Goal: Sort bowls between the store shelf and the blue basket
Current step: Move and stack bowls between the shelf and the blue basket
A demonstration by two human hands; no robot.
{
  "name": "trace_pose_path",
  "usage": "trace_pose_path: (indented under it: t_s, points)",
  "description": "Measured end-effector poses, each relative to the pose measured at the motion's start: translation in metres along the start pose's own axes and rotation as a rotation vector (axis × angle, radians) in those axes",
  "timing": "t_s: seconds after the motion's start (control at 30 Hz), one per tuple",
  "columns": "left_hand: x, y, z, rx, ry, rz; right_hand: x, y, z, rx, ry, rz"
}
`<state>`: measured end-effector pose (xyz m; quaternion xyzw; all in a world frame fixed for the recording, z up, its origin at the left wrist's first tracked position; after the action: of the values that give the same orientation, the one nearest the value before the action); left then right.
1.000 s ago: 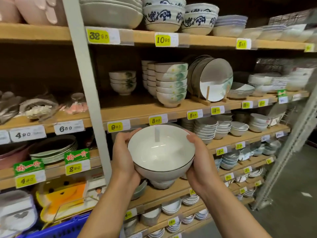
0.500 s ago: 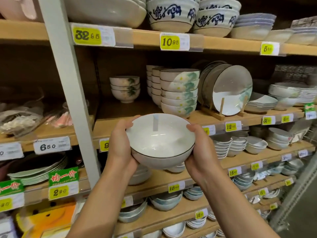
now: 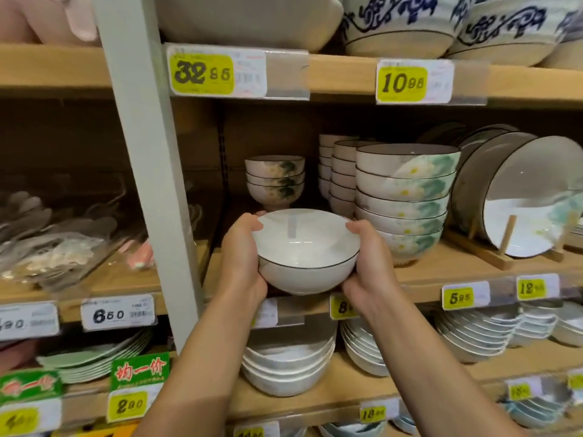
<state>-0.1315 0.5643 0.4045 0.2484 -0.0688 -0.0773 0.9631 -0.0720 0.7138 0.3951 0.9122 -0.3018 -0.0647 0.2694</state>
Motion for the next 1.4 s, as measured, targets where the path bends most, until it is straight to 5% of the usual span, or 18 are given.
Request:
trace_pose_path:
  t_s: [0.43, 0.77, 1.4]
  points:
    - [-0.037, -0.013, -0.005, 0.008, 0.012, 0.194, -0.049, 0.021, 0.019, 0.084, 0.089, -0.115]
    - [-0.037, -0.011, -0.014, -0.013, 0.104, 0.255, -0.023, 0.014, 0.025, 0.440, -0.259, -0.201]
    - [-0.019, -0.017, -0.011, -0.067, 0.169, 0.154, -0.060, 0.007, 0.017, 0.239, -0.089, -0.147]
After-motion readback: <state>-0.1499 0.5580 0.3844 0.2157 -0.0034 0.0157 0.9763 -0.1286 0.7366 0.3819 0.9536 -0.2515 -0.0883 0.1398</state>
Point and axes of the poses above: each hand's wrist, its own x-axis away from the middle knuckle, its own y-axis out of the palm, z = x × y, the point moved 6 cm from there along -x, towards the middle knuckle, and after that the axes turned 2 degrees about -y, right-handed, at the moved point
